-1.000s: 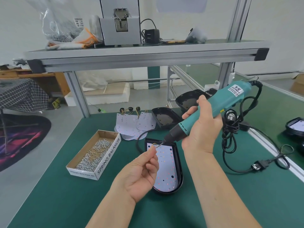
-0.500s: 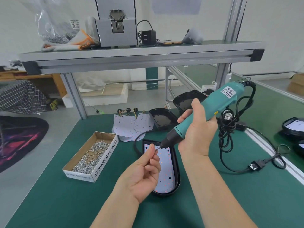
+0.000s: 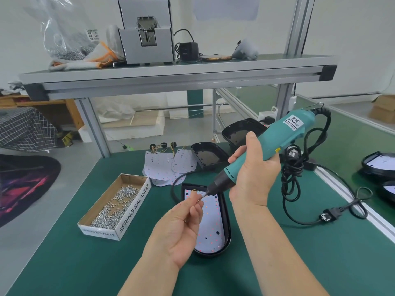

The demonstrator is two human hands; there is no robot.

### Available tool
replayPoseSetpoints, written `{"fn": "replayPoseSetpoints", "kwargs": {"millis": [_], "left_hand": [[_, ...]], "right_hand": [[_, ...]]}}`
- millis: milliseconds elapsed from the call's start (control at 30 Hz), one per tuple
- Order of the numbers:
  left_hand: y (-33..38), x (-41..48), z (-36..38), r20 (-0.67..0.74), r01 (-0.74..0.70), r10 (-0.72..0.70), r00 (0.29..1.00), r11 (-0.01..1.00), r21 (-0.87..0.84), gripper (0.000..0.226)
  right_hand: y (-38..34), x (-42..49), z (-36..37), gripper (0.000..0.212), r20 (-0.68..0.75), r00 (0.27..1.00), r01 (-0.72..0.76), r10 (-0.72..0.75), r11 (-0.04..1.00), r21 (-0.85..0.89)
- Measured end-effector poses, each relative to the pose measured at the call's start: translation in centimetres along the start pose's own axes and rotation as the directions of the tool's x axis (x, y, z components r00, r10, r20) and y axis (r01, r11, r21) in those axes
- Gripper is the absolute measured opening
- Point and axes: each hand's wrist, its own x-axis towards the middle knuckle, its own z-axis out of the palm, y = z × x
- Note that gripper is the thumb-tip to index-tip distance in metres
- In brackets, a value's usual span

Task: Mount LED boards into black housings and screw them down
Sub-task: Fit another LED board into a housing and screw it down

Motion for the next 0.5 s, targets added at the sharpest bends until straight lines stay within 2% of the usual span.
{"fn": "replayPoseSetpoints", "kwargs": {"millis": [100,300,433,500], "left_hand": [[0.2,0.1,-0.5,0.038,0.019,-0.019,0.999,1.0,0.008,0.04],[0.1,0.5,-1.0,0.066,-0.023,0.018,0.998,0.997,0.074,0.023],[-0.7,0.4,-0.9,0.078,-0.177,0.165,0.983,0.967,0.181,0.012],[-1.1,0.4,-0.9,0.087,-0.277,0.263,0.961,0.932,0.233,0.018]], "right_hand": [[0.0,0.0,-0.2,0.017,-0.006,1.0,0.019,-0.019,1.0,-0.007],[0.0,-0.2,-0.3,0.017,0.012,1.0,0.006,-0.006,1.0,-0.015],[0.2,-0.4,-0.3,0.017,0.01,1.0,0.012,-0.012,1.0,-0.024],[0.4,-0.3,-0.3,0.016,-0.026,1.0,0.005,-0.007,0.999,-0.044]]}}
